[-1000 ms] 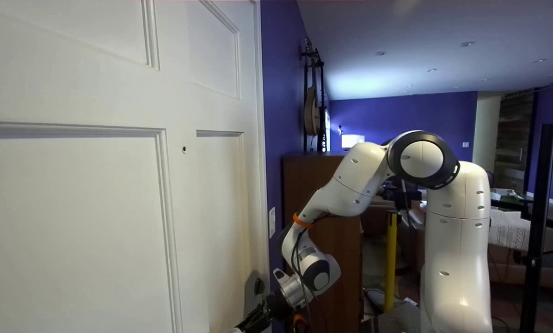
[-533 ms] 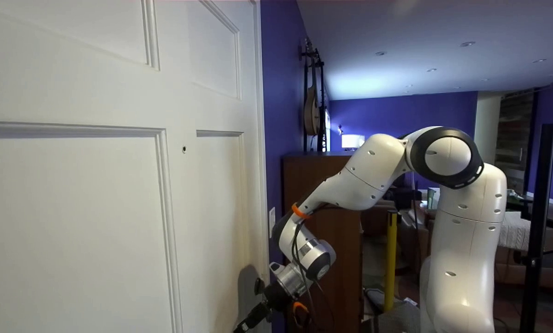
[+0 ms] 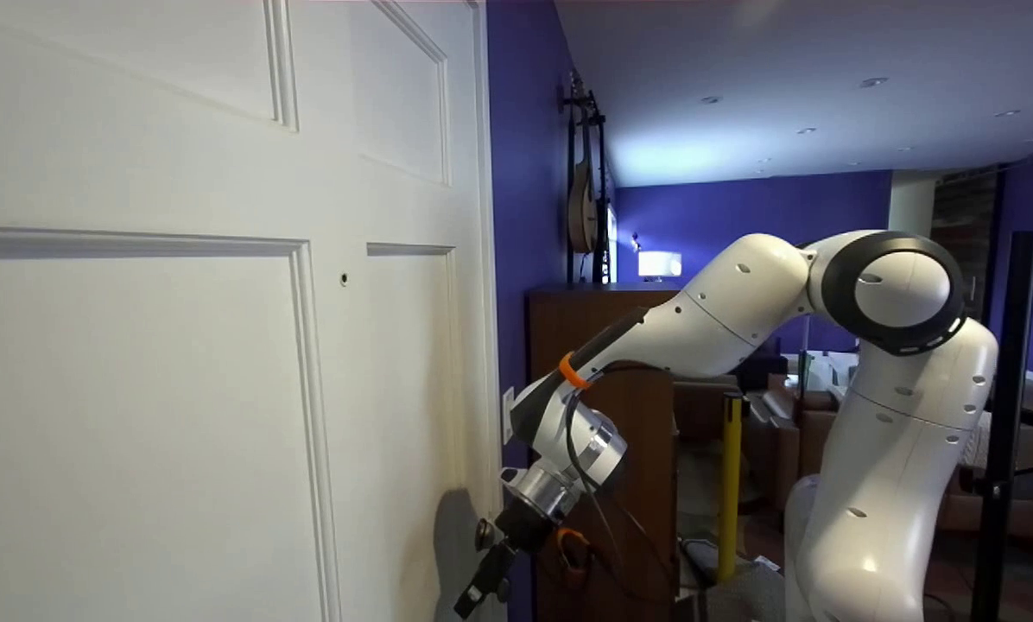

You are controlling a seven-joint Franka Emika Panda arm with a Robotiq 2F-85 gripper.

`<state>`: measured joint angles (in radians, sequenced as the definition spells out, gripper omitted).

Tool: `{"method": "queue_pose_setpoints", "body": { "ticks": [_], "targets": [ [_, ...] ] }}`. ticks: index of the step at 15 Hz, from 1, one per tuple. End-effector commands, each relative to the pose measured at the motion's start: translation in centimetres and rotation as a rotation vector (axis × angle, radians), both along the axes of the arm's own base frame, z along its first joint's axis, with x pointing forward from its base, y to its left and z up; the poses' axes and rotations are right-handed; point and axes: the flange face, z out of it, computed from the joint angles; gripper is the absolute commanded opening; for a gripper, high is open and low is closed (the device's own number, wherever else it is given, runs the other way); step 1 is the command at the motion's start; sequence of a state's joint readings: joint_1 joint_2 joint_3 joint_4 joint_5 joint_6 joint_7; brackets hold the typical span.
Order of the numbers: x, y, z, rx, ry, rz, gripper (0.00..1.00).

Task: Remove the white cap from the cabinet top and hang it on the door coat hanging hook

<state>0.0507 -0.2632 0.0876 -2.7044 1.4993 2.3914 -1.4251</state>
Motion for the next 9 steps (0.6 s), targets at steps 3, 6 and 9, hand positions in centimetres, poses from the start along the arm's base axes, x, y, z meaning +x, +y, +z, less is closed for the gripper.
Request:
{"method": "queue_pose_setpoints", "body": {
  "ticks": [3,6,9],
  "targets": [
    [-2.0,-1.4,4.4,-0.039,0.061,0.081,1.0],
    [-2.6,-2.6,6.7,-0.048,0.081,0.124,1.0],
    [-3.3,-4.3,9.2,-0.054,0.083,0.147,1.0]
  ]
}}
